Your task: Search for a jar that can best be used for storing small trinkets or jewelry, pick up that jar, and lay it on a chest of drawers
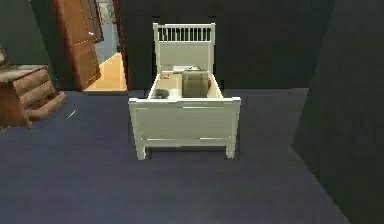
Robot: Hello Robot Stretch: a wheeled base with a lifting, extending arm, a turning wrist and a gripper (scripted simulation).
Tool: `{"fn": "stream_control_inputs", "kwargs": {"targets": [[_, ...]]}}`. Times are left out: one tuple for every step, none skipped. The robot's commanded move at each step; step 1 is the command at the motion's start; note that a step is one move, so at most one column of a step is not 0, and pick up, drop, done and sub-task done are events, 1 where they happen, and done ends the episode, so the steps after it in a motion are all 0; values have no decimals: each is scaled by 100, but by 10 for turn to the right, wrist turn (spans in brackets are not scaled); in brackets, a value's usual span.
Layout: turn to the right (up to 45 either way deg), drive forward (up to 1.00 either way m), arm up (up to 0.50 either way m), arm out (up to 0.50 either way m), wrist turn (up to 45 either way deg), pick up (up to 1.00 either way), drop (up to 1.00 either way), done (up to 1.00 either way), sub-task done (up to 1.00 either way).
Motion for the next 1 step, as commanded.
{"fn": "stream_control_inputs", "kwargs": {"targets": [[-390,0,0,0,0,0,0,0,0]]}}
